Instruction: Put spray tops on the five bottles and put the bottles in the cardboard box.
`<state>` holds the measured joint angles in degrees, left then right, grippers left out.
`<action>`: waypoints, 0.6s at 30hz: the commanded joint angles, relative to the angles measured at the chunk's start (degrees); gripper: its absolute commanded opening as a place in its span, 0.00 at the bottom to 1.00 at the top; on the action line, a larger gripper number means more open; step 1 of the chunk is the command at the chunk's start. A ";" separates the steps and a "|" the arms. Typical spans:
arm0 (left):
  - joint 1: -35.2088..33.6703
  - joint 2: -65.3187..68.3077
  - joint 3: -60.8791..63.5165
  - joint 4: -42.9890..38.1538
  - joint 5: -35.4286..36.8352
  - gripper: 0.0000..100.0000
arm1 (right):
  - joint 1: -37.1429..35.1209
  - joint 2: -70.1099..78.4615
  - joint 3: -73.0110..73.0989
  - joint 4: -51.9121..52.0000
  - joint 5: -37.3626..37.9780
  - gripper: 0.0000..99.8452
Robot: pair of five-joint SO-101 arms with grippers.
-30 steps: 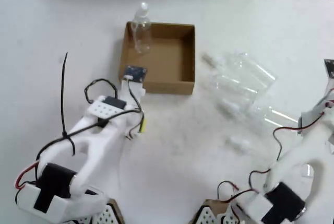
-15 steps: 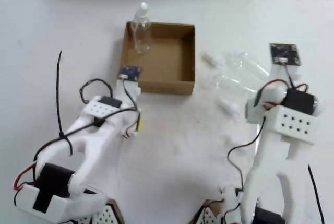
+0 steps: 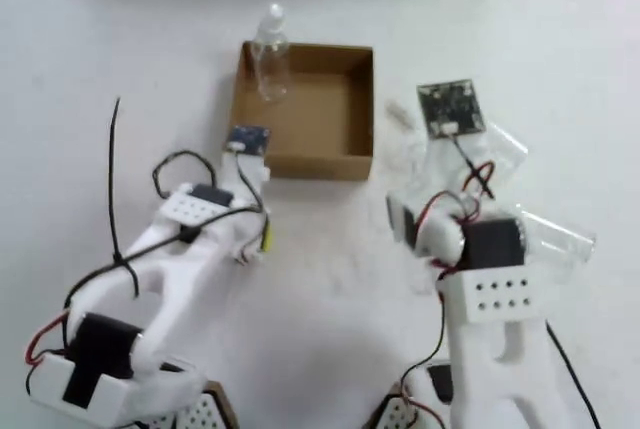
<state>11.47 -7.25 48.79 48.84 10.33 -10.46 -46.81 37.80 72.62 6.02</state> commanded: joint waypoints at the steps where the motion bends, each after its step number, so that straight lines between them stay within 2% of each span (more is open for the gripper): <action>1: -1.71 -2.51 -0.18 -0.53 -0.35 0.02 | -3.03 -4.70 5.98 -9.27 -0.44 0.08; 6: -2.59 -2.51 -0.26 -0.53 -0.35 0.02 | -6.11 -11.74 15.30 -20.62 -1.32 0.08; 11: -4.53 -2.51 -0.53 -0.53 -0.35 0.02 | -5.85 -16.31 21.19 -30.81 -8.18 0.08; 18: -4.53 -2.51 -0.53 -0.70 -0.35 0.02 | -7.52 -20.53 31.91 -43.38 -8.70 0.08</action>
<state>8.84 -7.25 48.79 48.84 10.33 -17.49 -65.19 67.60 34.81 -2.15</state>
